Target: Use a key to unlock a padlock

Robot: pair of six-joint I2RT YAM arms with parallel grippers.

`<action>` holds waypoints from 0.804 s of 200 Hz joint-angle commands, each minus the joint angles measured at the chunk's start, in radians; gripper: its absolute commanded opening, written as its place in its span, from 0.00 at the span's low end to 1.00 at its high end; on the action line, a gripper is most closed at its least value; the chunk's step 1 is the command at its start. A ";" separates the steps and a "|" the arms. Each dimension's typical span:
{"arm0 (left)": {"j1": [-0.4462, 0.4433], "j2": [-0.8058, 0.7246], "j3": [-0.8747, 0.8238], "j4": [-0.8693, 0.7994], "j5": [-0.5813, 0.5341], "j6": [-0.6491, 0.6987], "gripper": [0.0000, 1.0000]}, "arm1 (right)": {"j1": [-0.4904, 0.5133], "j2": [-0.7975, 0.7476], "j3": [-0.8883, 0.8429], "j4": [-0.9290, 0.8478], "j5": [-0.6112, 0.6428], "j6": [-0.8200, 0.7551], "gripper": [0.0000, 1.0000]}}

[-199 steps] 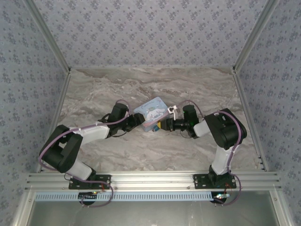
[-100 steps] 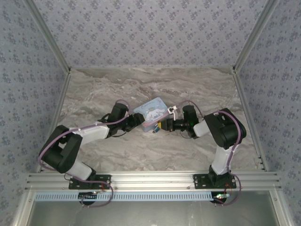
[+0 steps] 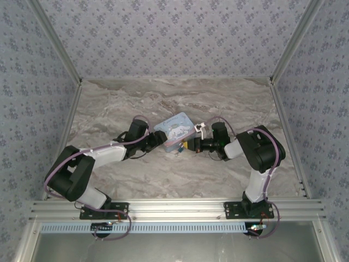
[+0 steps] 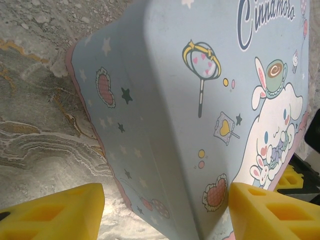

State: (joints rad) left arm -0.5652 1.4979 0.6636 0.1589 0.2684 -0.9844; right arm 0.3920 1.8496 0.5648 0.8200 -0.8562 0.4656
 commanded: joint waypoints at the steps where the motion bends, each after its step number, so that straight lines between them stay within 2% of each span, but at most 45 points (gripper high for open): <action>1: -0.005 0.006 -0.033 -0.114 -0.022 0.027 0.65 | -0.008 -0.028 -0.017 0.051 0.023 0.014 0.00; 84: -0.005 0.001 -0.032 -0.113 -0.019 0.024 0.65 | -0.016 -0.044 -0.042 0.066 0.033 0.024 0.00; 161: -0.015 -0.004 -0.033 -0.112 -0.024 0.018 0.65 | -0.016 -0.047 -0.075 0.157 0.104 0.131 0.00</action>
State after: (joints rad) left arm -0.5652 1.4921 0.6617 0.1555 0.2646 -0.9848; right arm 0.3775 1.8305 0.5064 0.9062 -0.7967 0.5488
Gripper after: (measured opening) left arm 0.654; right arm 0.062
